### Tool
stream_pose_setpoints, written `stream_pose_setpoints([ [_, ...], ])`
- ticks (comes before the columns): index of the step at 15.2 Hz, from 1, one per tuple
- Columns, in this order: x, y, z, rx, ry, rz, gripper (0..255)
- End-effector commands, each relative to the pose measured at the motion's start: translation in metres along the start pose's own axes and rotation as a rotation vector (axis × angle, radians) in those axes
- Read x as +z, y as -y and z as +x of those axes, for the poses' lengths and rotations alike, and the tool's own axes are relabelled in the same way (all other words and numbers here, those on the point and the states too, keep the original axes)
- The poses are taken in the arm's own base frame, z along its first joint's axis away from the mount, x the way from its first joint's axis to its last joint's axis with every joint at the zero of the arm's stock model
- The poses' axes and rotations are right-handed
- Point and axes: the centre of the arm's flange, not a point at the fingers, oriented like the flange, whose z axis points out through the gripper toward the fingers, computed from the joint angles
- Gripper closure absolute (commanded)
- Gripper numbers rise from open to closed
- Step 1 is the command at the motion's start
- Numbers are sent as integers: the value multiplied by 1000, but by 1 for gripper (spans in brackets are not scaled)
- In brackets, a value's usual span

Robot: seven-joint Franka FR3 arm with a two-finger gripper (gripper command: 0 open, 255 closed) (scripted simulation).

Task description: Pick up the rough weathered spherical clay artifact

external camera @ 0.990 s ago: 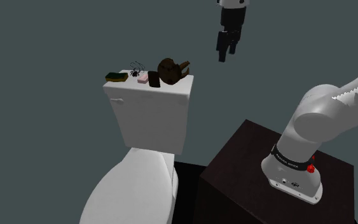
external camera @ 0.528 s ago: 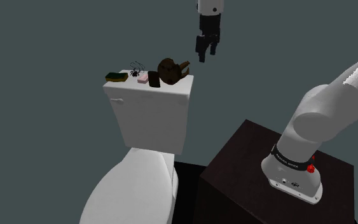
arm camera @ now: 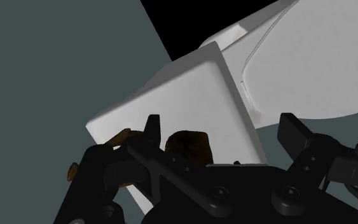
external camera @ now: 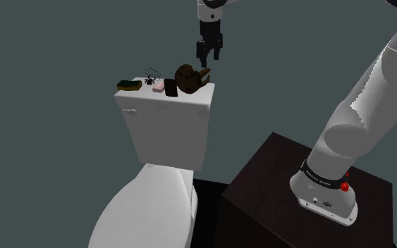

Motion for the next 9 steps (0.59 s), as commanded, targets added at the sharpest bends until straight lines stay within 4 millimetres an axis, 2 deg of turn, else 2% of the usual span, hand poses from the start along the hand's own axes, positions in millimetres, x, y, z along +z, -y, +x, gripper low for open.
stream_pose_setpoints([
  [1,7,-2,25,2,-3,-4,0],
  [9,31,-15,125,7,-17,-20,0],
])
